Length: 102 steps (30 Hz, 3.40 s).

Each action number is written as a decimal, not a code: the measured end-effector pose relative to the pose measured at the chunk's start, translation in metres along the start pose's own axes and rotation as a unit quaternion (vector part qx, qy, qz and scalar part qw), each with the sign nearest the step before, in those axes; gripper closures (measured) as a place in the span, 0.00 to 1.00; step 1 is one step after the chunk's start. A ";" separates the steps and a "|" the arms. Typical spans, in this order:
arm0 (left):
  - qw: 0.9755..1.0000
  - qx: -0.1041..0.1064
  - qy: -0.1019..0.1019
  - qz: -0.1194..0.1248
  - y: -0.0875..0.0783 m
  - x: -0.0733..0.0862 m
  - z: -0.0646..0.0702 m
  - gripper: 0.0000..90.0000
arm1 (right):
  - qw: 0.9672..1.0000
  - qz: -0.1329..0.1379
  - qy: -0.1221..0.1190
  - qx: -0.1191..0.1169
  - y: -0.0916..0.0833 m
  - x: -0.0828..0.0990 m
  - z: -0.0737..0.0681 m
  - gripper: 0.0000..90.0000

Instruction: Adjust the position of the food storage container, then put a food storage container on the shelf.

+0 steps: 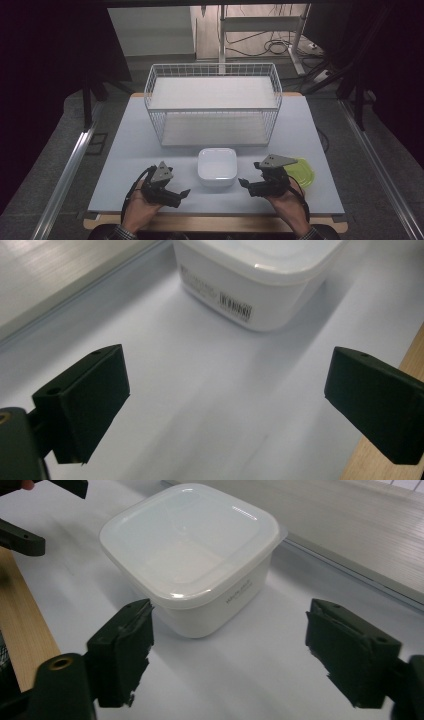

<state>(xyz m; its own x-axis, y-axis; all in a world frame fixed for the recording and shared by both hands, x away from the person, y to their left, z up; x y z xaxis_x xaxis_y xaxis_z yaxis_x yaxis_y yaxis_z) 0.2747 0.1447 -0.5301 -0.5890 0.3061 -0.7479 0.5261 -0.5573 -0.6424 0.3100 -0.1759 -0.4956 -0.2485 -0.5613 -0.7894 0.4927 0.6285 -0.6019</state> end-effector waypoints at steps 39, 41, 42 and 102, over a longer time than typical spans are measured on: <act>0.995 0.090 -0.047 -0.001 0.033 -0.047 -0.013 0.12 | 0.997 -0.033 0.037 -0.054 0.034 -0.020 0.008 0.18; 0.993 0.104 -0.053 -0.007 0.040 -0.051 -0.014 0.12 | 0.996 -0.033 0.050 -0.059 0.037 -0.022 0.011 0.20; 0.992 0.115 -0.054 -0.012 0.045 -0.053 -0.015 0.11 | 0.996 -0.034 0.055 -0.062 0.039 -0.022 0.012 0.22; 0.978 0.074 -0.192 0.041 0.017 -0.047 0.010 0.87 | 0.986 0.020 0.167 -0.013 0.019 -0.024 0.000 0.87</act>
<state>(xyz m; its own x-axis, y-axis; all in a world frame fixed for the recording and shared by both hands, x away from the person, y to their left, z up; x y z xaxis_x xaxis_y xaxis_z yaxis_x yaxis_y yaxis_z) 0.3053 0.1131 -0.5039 -0.7497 -0.0404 -0.6605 0.5036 -0.6823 -0.5300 0.3252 -0.1510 -0.4880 -0.4923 -0.3299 -0.8055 0.4869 0.6627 -0.5690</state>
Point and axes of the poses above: each handheld gripper's, and its own axes: y roughly forward along the jaws, x roughly out of its underside, z roughly to its right, the point moved 3 cm from there along y, roughly forward along the jaws, and after that the axes turned 12 degrees about -y, right-handed, at the moved point
